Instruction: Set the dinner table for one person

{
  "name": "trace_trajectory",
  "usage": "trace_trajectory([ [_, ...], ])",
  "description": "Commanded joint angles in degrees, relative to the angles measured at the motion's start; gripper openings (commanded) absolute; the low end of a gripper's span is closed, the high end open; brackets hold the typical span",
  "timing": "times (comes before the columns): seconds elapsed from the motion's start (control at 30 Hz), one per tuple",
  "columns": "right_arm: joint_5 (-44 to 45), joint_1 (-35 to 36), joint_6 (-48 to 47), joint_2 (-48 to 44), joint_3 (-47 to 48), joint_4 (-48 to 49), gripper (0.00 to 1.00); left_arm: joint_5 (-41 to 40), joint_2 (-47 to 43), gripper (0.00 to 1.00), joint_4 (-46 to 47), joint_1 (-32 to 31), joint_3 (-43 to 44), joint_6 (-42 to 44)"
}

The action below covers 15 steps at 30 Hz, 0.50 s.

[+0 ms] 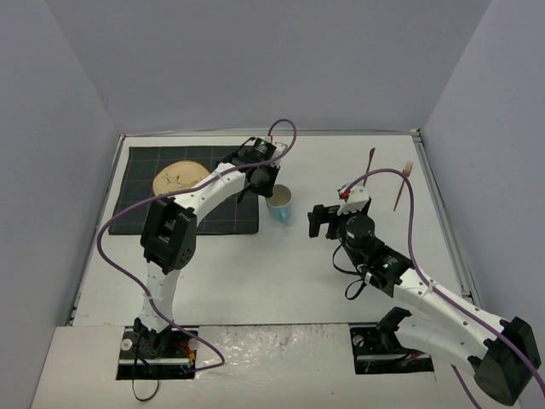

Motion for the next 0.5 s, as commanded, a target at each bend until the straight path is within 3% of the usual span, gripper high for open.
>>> trace_trajectory([
  [0.0, 1.5, -0.4, 0.5, -0.1, 0.8, 3.1, 1.00, -0.7, -5.8, 0.00, -0.5, 0.9, 7.6, -2.0],
  [0.27, 1.3, -0.6, 0.1, 0.5, 2.1, 2.5, 1.00, -7.8, -2.1, 0.00, -9.5, 7.7, 21.4, -5.4],
  [0.47, 0.6, -1.0, -0.1, 1.8, 3.4, 1.7, 1.00, -7.6, 3.6, 0.00, -8.9, 13.8, 28.6, -10.6],
])
